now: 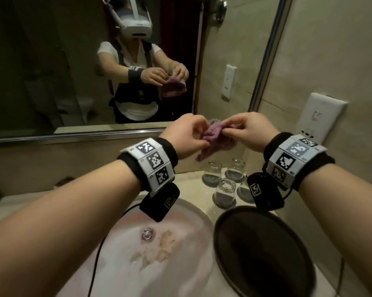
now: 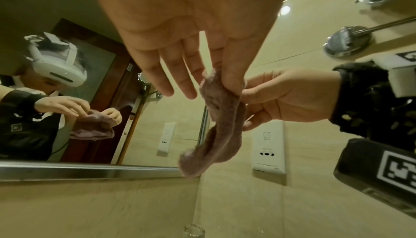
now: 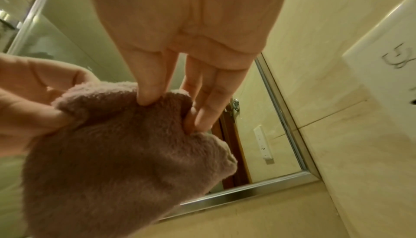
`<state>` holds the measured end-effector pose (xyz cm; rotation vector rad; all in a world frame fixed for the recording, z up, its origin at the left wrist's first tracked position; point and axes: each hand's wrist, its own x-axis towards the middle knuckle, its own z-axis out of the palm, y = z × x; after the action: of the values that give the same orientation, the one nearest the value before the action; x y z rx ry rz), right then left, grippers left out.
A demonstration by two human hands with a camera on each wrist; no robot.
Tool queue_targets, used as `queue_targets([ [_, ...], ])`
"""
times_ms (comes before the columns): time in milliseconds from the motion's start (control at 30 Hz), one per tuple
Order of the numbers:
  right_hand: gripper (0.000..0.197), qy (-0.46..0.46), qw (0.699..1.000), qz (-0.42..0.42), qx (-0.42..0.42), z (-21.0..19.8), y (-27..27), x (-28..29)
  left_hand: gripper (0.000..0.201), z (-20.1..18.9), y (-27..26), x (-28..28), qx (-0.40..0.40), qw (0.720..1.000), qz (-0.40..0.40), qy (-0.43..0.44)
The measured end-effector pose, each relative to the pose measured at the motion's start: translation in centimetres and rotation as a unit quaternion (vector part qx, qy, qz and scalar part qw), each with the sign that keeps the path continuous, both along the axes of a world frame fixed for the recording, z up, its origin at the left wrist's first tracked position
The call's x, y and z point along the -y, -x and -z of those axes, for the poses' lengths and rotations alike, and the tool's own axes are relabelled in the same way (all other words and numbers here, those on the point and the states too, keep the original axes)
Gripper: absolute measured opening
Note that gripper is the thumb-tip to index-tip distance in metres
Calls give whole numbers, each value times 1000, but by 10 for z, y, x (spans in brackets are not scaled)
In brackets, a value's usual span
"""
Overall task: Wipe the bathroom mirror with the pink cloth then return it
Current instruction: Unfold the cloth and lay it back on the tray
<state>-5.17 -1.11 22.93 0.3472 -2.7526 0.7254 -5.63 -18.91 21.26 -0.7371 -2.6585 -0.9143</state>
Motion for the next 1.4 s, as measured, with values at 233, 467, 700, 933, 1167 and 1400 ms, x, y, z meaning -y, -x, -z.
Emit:
queue_targets([
  [233, 20, 84, 995, 43, 31, 11, -60, 22, 25, 0, -61, 9, -12, 999, 38, 24],
  [467, 25, 24, 997, 65, 20, 12, -87, 7, 25, -9, -88, 1, 10, 999, -9, 51],
  [700, 16, -68, 993, -13, 99, -7, -104, -35, 46, -7, -86, -9, 24, 996, -11, 84],
  [933, 14, -130, 987, 24, 94, -26, -111, -87, 35, 1, -79, -15, 82, 967, -38, 238],
  [1167, 24, -187, 970, 104, 114, -11, -103, -129, 20, -1, -78, -47, 89, 981, -31, 171],
  [1400, 15, -66, 973, 169, 140, 8, -106, -160, 29, 5, -81, -71, 94, 975, -26, 198],
])
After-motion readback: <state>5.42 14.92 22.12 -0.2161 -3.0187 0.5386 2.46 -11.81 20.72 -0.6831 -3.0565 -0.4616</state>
